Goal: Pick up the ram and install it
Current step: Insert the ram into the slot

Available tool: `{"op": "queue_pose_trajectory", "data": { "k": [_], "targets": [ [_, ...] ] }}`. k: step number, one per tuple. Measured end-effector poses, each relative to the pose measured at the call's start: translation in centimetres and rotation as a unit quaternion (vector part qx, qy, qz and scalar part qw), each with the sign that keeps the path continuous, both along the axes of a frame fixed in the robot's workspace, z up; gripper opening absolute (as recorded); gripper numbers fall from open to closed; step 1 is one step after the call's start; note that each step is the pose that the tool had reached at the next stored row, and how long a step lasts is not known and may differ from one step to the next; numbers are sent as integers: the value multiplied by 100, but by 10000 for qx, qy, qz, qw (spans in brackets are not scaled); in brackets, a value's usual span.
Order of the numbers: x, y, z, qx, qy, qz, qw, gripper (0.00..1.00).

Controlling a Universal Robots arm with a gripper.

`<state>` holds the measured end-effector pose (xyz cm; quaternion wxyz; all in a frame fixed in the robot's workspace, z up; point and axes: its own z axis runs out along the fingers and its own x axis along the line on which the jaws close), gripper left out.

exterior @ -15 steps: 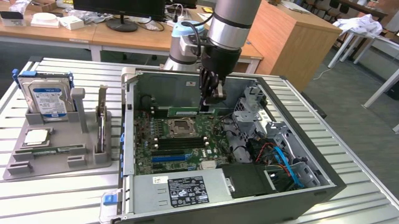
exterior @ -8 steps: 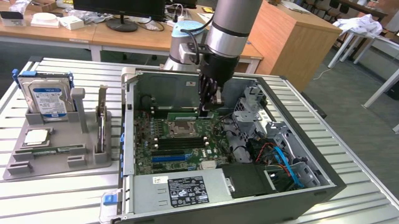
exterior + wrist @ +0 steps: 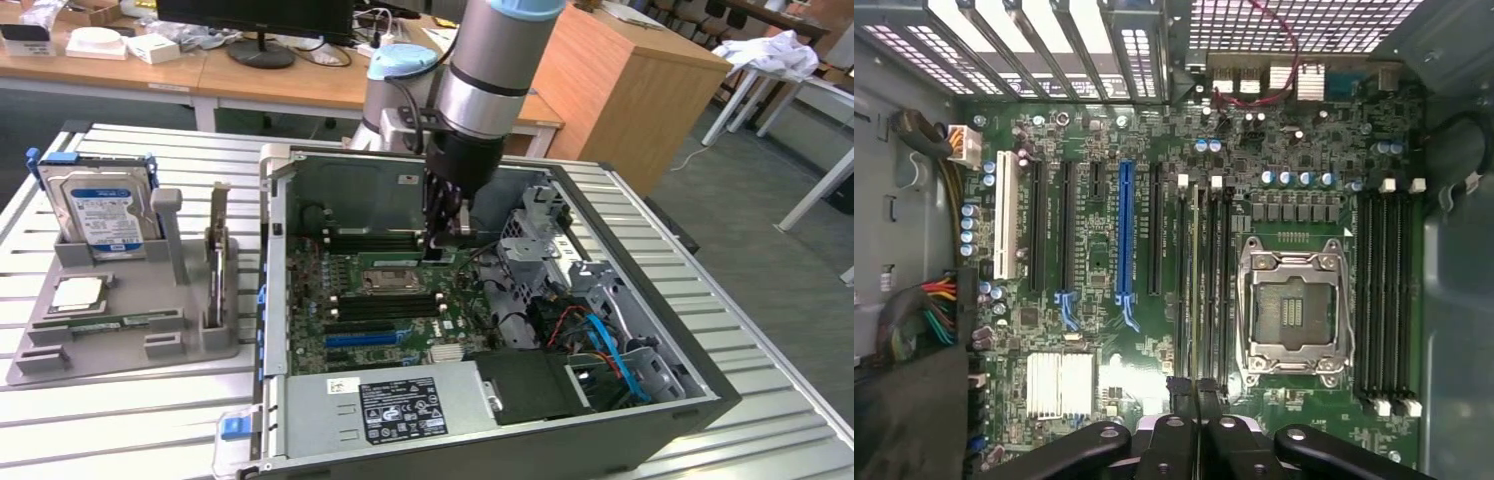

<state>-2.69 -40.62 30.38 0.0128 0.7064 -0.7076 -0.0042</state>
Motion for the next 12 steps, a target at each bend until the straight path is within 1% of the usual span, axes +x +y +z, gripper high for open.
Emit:
{"op": "queue_pose_trajectory", "data": {
  "k": [4,12],
  "targets": [
    [-2,-15,-74,0,0,-5,10000,12],
    [-6,-60,-218,-1,0,-18,10000,12]
  ]
}}
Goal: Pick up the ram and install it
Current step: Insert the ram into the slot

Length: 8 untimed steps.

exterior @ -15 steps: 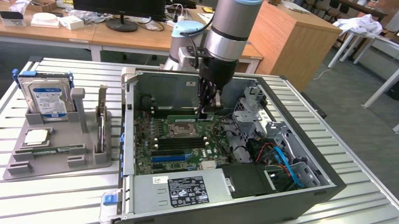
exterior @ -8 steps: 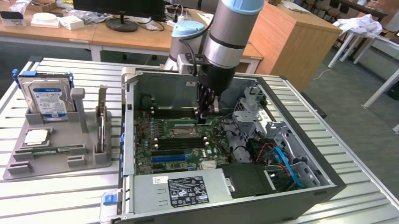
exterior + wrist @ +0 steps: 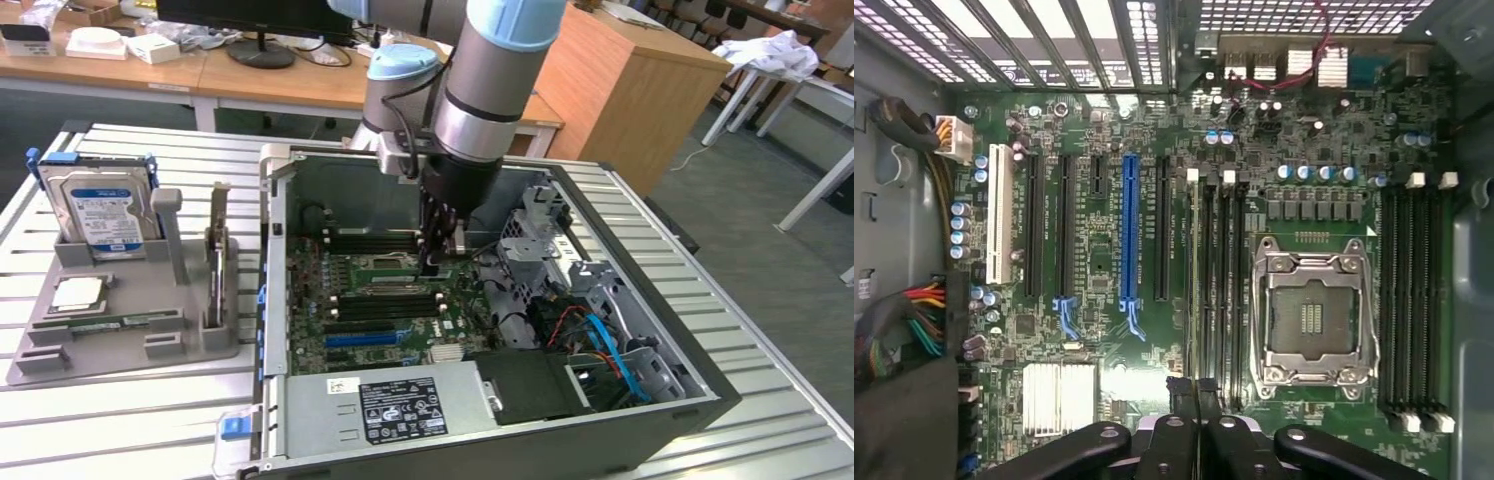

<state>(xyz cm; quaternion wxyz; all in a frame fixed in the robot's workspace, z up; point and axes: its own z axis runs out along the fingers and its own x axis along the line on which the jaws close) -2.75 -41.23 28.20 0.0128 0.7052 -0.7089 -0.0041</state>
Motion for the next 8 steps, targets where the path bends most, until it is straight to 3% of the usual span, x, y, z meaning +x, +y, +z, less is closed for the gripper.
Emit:
{"op": "queue_pose_trajectory", "data": {
  "k": [3,5,6,8],
  "targets": [
    [-3,-11,-54,-7,0,-2,10000,12],
    [-4,-12,-80,-28,0,-2,10000,12],
    [-5,-11,-83,-54,0,-2,10000,12],
    [-5,-12,-83,-62,1,-2,10000,12]
  ]
}}
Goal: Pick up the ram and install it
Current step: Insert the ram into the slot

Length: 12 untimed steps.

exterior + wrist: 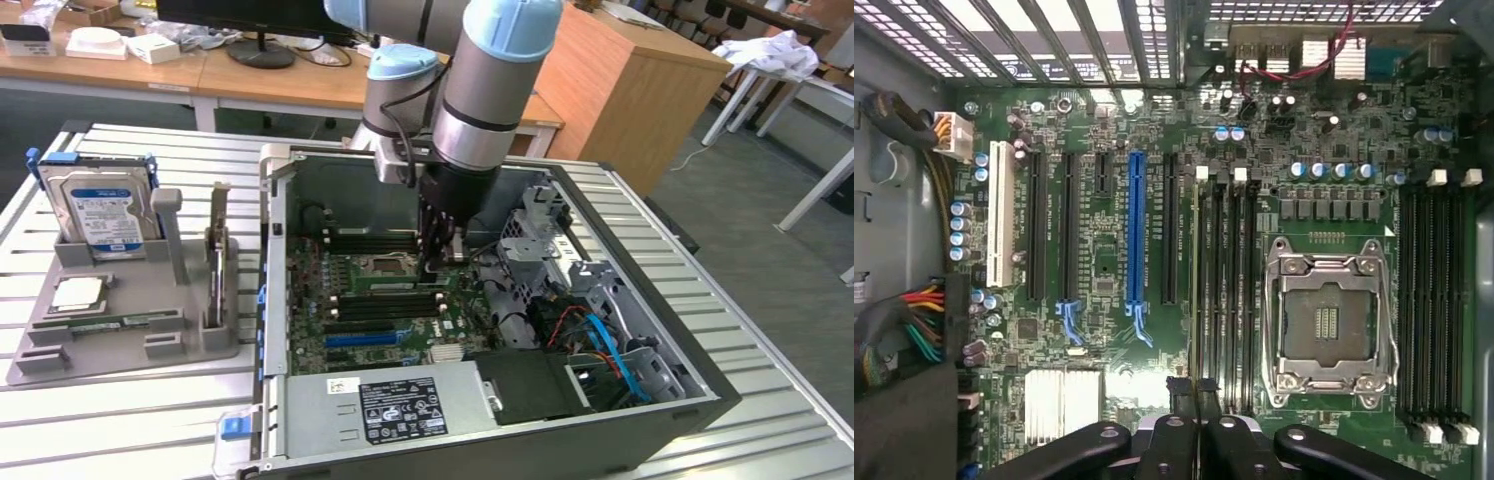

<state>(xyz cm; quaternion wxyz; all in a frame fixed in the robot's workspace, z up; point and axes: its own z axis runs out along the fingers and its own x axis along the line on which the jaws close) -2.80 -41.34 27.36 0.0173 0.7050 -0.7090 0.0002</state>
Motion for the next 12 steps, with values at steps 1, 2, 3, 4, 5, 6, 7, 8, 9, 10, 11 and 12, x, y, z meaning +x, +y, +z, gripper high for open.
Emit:
{"op": "queue_pose_trajectory", "data": {
  "k": [1,2,3,4,5,6,7,8,9,10,11,12],
  "targets": [
    [-1,14,-2,-9,0,-1,10000,12],
    [-2,50,-6,-23,-1,-1,10000,12],
    [-4,80,-7,-36,-3,0,10000,12],
    [-12,89,-7,-38,-5,0,10000,12],
    [-33,90,-8,-38,-10,-1,10000,12],
    [-69,90,-10,-37,-20,0,10000,12],
    [-105,91,-14,-37,-21,-1,10000,12],
    [-130,91,-23,-37,-21,0,10000,12],
    [-137,91,-40,-44,-22,-1,10000,12],
    [-137,96,-57,-60,-22,-1,10000,12],
    [-137,106,-69,-85,-22,1,10000,12],
    [-137,120,-81,-112,-22,4,9999,12]
  ]
}}
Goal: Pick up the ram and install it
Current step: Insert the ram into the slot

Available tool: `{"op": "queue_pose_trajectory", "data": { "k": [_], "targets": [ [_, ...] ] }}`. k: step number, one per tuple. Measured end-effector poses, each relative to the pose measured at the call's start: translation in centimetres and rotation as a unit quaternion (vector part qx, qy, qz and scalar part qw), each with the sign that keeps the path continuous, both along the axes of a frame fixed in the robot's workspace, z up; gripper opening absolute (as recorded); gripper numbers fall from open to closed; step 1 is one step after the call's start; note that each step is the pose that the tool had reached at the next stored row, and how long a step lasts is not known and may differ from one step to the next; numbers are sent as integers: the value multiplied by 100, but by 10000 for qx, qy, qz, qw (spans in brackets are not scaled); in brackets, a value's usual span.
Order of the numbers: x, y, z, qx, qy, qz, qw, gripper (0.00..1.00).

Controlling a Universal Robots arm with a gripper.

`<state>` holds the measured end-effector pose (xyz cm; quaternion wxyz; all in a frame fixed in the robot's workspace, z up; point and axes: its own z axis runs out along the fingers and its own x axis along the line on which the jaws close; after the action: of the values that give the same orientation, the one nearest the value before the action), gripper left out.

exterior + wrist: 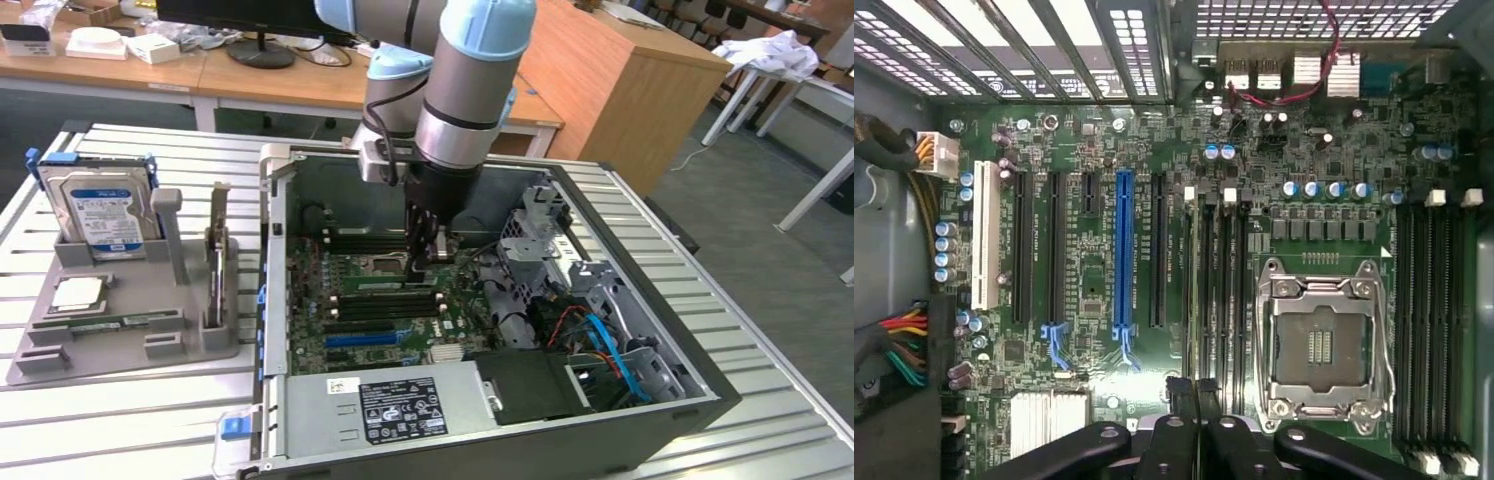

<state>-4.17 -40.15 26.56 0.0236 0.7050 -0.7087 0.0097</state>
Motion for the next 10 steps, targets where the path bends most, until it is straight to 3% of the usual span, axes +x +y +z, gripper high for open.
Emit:
{"op": "queue_pose_trajectory", "data": {
  "k": [3,5,6,9,10],
  "targets": [
    [7,10,-9,-11,0,9,10000,12],
    [16,10,-9,5,-3,11,10000,12],
    [33,10,-9,35,-3,10,10000,12],
    [55,4,-9,160,-3,11,9999,12],
    [55,-7,-11,170,-3,11,9999,12]
  ]
}}
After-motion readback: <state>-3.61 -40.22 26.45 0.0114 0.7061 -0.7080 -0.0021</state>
